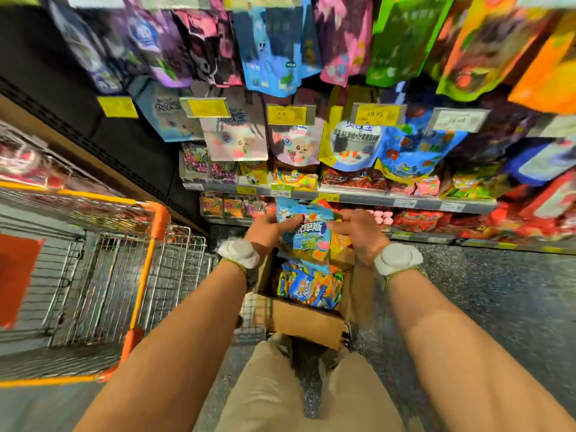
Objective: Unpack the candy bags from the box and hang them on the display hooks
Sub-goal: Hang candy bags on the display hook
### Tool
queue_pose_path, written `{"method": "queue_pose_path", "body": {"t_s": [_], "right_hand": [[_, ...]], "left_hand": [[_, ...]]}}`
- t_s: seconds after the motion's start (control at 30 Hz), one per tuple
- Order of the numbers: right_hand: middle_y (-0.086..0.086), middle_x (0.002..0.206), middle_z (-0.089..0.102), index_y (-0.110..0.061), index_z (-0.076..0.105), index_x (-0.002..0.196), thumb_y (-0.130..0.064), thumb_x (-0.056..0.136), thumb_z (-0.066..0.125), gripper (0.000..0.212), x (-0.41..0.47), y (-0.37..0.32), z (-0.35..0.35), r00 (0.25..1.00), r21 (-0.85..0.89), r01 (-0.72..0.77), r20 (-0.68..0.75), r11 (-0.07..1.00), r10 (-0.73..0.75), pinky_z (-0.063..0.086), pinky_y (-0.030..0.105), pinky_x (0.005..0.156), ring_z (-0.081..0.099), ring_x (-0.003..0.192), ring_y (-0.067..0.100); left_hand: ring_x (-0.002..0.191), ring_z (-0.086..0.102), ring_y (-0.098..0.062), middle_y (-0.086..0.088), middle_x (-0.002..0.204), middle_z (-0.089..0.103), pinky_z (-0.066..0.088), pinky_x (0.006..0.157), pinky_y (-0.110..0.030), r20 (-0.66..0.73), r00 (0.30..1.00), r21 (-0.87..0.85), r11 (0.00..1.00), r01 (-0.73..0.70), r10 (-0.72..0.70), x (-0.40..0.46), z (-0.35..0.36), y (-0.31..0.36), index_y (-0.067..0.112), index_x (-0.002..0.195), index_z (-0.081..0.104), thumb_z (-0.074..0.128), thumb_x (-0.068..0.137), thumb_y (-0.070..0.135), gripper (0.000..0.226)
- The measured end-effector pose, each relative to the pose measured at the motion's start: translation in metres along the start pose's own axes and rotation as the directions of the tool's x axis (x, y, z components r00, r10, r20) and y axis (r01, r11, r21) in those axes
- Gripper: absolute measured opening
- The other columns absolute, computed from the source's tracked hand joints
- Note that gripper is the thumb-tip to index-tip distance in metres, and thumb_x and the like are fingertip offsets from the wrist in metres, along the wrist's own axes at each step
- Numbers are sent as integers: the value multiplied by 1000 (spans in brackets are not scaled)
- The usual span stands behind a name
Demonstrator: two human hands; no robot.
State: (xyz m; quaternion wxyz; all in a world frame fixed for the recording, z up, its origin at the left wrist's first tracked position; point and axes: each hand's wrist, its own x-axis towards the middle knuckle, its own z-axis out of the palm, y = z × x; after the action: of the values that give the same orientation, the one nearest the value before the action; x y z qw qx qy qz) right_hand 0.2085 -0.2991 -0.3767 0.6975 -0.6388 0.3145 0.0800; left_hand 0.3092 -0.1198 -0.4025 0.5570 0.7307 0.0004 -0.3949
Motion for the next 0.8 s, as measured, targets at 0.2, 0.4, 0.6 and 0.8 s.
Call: {"method": "queue_pose_path", "body": {"t_s": [0.2, 0.4, 0.6, 0.8], "right_hand": [[6, 63, 62, -8, 58, 64, -5, 89, 67, 26, -26, -29, 4, 997, 230, 73, -28, 970, -68, 47, 29, 67, 62, 64, 17], [24, 118, 69, 0, 66, 122, -21, 88, 67, 39, -44, -69, 4, 996, 566, 61, -93, 822, -10, 55, 62, 83, 67, 105, 44], [21, 117, 70, -2, 59, 130, -38, 72, 87, 74, -52, -87, -2, 979, 530, 151, -195, 834, -53, 52, 72, 77, 68, 102, 43], [17, 142, 55, -1, 36, 147, -55, 45, 97, 130, -7, -86, -32, 945, 480, 292, -277, 827, -174, 50, 59, 97, 61, 121, 32]], "left_hand": [[108, 67, -30, -8, 115, 71, 50, 98, -51, 43, 996, -93, 993, -76, 81, -14, 1, 33, 10, 118, 67, 74, 83, 33, 43], [100, 70, -31, -8, 111, 72, 55, 88, -51, -38, 981, -114, 975, -191, 188, -28, 14, 73, 12, 116, 66, 70, 89, 28, 31], [101, 70, -29, -8, 112, 72, 54, 90, -48, 7, 979, -192, 961, -200, 206, -34, 17, 94, 15, 113, 66, 71, 88, 28, 28], [101, 69, -33, -13, 113, 71, 53, 90, -52, -11, 972, -330, 917, -224, 234, -39, 14, 118, 11, 115, 64, 66, 91, 19, 26]]}}
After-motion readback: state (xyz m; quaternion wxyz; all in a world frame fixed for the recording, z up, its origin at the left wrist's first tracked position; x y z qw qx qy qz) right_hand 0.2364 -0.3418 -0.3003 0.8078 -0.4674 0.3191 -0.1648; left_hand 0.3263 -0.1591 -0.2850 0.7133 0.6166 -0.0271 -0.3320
